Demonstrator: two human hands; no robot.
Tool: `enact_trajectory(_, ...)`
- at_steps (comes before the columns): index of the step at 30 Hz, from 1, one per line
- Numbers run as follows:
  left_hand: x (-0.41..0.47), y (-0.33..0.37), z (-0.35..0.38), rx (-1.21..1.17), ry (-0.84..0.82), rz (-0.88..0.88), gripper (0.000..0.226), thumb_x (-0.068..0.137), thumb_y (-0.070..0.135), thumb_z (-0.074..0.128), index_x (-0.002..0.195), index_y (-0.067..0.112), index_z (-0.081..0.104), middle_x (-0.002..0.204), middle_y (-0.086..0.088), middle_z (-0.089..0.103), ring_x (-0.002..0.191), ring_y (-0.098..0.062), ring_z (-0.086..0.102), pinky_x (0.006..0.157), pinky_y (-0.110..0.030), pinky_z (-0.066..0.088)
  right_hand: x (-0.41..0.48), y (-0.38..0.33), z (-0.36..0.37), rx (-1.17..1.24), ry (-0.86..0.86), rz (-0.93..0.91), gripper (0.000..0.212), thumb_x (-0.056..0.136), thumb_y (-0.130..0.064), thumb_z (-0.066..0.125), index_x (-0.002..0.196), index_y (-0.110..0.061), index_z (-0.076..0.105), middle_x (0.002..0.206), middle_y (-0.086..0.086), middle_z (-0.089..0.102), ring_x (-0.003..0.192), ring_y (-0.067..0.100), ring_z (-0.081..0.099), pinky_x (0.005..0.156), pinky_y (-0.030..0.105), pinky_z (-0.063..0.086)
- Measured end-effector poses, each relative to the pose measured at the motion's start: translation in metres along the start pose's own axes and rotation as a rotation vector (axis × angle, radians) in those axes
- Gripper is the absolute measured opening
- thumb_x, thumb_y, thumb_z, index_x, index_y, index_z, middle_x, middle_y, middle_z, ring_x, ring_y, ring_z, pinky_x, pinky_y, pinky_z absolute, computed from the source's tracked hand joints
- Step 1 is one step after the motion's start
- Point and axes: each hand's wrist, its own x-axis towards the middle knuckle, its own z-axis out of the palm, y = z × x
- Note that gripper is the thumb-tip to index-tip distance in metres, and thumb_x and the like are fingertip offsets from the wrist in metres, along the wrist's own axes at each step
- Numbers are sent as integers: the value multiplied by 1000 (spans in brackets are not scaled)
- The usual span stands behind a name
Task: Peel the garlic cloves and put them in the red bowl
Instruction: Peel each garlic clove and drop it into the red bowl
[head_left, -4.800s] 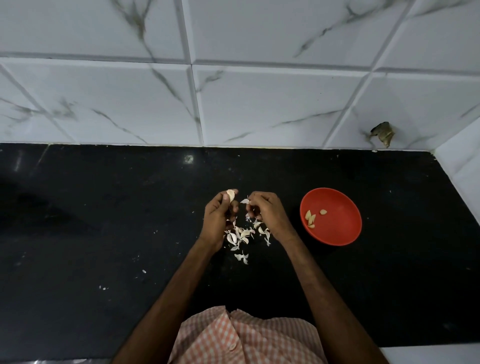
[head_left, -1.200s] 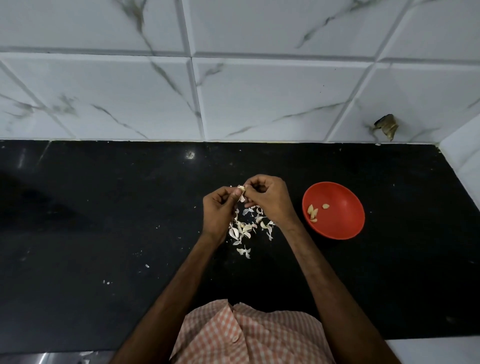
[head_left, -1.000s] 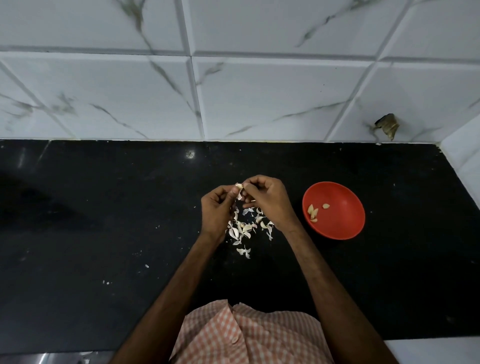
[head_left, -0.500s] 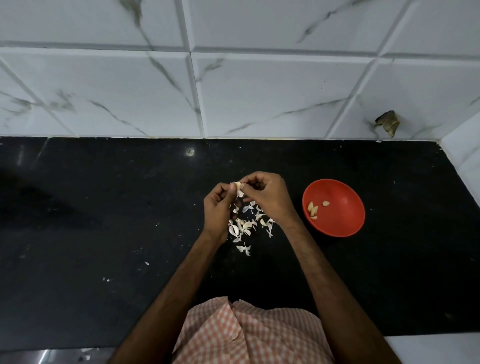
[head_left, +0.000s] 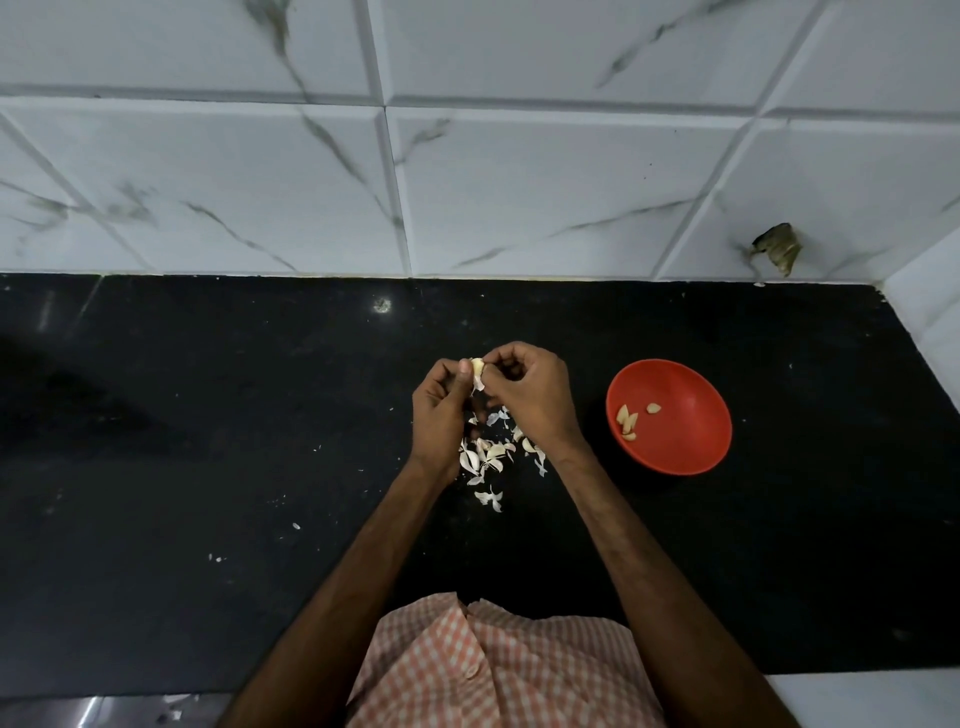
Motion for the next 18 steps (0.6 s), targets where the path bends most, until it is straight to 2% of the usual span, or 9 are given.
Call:
enact_trajectory(4, 2, -1, 0, -25, 10, 0, 21, 105, 23, 51, 96, 6, 60, 75, -6, 65, 50, -12, 52, 39, -20, 32, 0, 0, -3, 64, -19, 57, 5, 93, -10, 69, 96, -10, 73, 82, 6, 73, 74, 25, 73, 69, 45, 64)
enact_trajectory(10, 1, -1, -1, 7, 25, -7, 21, 105, 24, 50, 95, 8, 57, 71, -8, 63, 48, -12, 52, 38, -20, 32, 0, -2, -5, 27, -48, 52, 9, 92, -16, 74, 97, -8, 72, 82, 4, 73, 75, 20, 74, 69, 38, 64)
enact_trajectory(15, 2, -3, -3, 24, -29, -78, 23, 108, 24, 46, 93, 10, 57, 65, 0, 56, 46, -8, 41, 40, -20, 26, 3, 1, -7, -188, -70, 19, 3, 91, -9, 72, 92, -12, 71, 81, -4, 71, 74, 8, 69, 71, 25, 58)
enact_trajectory(18, 3, -2, -4, 48, -74, -138, 24, 108, 25, 45, 92, 13, 57, 63, 2, 50, 46, -5, 36, 40, -18, 25, 2, 3, -7, -322, -64, 2, 7, 92, -12, 71, 90, -18, 67, 82, -10, 67, 76, 4, 65, 71, 25, 54)
